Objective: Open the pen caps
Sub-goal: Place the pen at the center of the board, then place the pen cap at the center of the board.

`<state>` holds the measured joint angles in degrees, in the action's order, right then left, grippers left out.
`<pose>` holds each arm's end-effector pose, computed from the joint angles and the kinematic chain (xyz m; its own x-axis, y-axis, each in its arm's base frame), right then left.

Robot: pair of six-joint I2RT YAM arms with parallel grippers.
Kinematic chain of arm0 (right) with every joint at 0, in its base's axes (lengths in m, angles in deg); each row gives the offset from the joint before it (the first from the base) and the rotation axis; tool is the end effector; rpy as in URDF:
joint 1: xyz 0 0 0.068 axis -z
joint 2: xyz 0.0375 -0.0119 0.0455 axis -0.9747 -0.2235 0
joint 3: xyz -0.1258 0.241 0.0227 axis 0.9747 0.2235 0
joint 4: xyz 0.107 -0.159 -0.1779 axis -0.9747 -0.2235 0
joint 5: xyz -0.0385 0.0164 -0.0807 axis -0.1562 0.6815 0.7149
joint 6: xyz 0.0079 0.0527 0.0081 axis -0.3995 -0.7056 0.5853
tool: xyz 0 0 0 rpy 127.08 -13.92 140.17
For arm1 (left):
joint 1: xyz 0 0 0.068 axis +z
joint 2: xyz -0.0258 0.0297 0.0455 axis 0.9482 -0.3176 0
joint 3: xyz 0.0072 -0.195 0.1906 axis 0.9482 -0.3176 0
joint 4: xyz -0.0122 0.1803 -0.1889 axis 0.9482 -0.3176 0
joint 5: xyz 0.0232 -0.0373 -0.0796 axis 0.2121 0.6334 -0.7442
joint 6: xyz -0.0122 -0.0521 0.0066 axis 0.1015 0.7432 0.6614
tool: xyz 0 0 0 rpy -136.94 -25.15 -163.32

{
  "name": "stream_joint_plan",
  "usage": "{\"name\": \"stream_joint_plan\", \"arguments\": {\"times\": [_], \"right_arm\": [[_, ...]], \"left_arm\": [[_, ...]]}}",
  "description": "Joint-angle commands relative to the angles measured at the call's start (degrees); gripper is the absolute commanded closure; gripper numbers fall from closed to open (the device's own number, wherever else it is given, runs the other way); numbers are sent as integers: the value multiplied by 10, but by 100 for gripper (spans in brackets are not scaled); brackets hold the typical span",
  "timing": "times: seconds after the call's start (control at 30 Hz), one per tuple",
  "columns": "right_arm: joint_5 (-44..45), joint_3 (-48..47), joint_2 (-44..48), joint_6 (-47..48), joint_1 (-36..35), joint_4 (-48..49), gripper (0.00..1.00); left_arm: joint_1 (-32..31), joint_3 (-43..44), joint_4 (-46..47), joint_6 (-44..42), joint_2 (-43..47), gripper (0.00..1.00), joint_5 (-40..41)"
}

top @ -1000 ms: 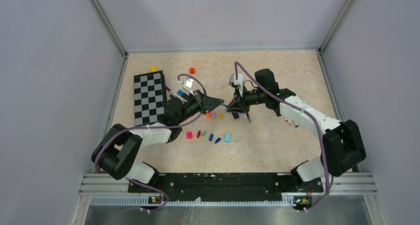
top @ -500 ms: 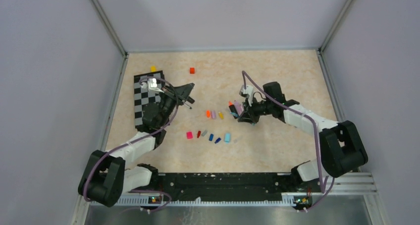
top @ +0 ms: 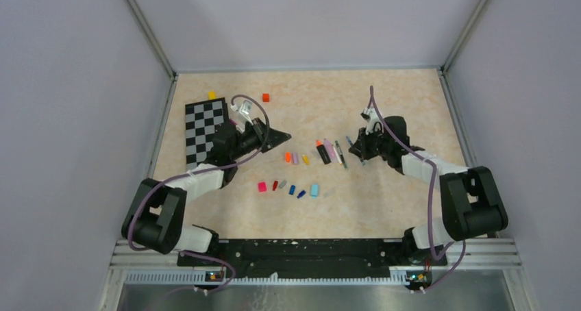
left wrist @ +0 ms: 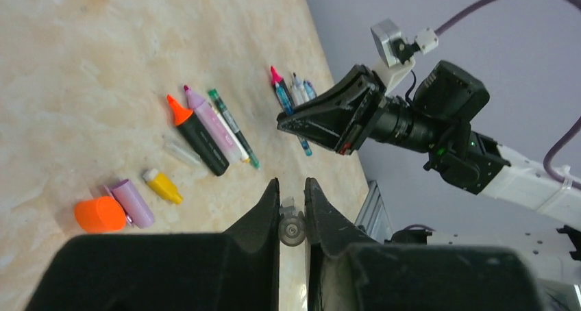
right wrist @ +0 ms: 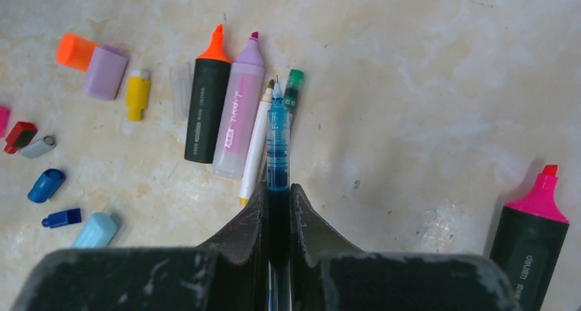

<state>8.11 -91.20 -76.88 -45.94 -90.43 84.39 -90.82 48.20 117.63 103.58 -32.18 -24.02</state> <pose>0.2735 0.0804 0.1829 -0.5971 -0.1196 -0.7932 -0.5246 0.8063 0.2733 0.2613 -0.1116 0.2286 -0.6825 -0.4985 -0.5346 0.3846 0.3771 -0.8426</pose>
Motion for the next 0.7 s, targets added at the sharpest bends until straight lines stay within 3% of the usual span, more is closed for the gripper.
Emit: {"name": "stream_joint_plan", "arguments": {"times": [0.0, 0.37, 0.67], "right_arm": [[35, -32, -41, -66, 1, 28, 96], [23, -72, -115, -99, 1, 12, 93], [13, -90, -154, -114, 2, -4, 93]], "left_arm": [[-12, 31, -36, -35, -26, 100, -69], [-64, 89, -105, -65, -102, 98, -35], [-64, 221, -205, -90, -238, 98, -23]]}}
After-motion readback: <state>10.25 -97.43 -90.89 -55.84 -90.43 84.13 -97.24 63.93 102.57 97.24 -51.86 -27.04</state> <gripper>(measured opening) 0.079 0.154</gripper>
